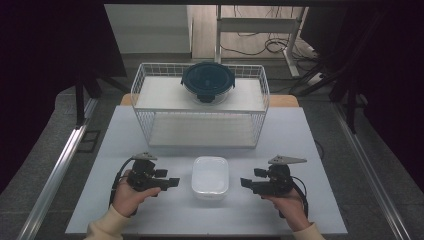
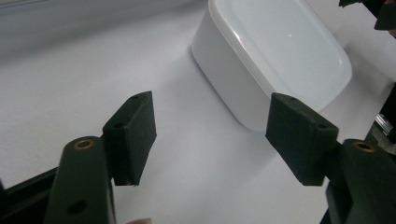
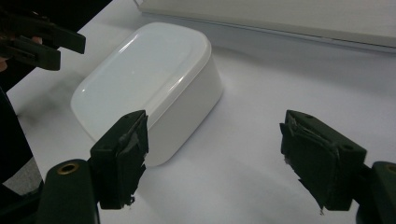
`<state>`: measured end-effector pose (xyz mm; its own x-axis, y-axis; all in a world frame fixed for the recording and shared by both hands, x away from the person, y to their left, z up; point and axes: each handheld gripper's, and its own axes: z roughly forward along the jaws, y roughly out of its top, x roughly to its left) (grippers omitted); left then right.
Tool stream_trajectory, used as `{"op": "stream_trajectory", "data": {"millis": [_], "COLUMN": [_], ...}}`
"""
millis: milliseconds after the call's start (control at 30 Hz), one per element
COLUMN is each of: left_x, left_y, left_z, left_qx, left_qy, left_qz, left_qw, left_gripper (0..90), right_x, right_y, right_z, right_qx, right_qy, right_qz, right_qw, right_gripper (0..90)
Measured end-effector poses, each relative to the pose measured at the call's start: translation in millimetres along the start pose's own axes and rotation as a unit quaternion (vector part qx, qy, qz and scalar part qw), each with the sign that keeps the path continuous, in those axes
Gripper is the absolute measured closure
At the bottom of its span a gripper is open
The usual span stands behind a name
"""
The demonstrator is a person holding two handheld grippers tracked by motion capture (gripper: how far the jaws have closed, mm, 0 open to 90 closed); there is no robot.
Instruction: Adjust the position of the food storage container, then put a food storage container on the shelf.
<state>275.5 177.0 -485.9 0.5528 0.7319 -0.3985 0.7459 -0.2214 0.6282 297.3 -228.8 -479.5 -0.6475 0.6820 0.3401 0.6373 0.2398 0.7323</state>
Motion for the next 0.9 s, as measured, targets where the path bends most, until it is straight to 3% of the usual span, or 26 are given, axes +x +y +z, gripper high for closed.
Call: {"op": "stream_trajectory", "data": {"millis": [200,333,433,567,767,900], "left_x": [-1.2,-0.9,-2.9,-2.8,-6.0,-4.2], "left_y": [2.4,3.5,2.2,3.7,14.2,21.6], "left_z": [0.4,2.6,-1.0,-2.2,10.3,18.9], "left_qx": [-0.019,-0.027,-0.046,-0.049,-0.039,-0.04], "left_qy": [0.004,-0.007,-0.006,-0.026,-0.056,-0.057], "left_qz": [-0.011,-0.02,-0.024,-0.037,-0.054,-0.068], "left_qw": [0.9998,0.9994,0.9986,0.9978,0.9962,0.9953], "left_gripper": [29.9,30.1,31.7,31.8,33.2,35.2], "right_x": [4.9,9.8,15.5,27.9,37.8,39.1], "right_y": [1.2,1.2,4.0,10.6,20.2,28.8], "right_z": [-5.9,-8.3,-8.1,-6.8,10.2,24.1], "right_qx": [-0.015,-0.017,-0.015,-0.015,0.005,0.013], "right_qy": [0.005,0.005,0.007,0.006,0.01,0.026], "right_qz": [0.003,0.007,0.006,0.004,0.023,0.046], "right_qw": [0.9999,0.9998,0.9998,0.9999,0.9997,0.9985], "right_gripper": [24.8,26.8,27.7,28.7,30.3,33.7]}}
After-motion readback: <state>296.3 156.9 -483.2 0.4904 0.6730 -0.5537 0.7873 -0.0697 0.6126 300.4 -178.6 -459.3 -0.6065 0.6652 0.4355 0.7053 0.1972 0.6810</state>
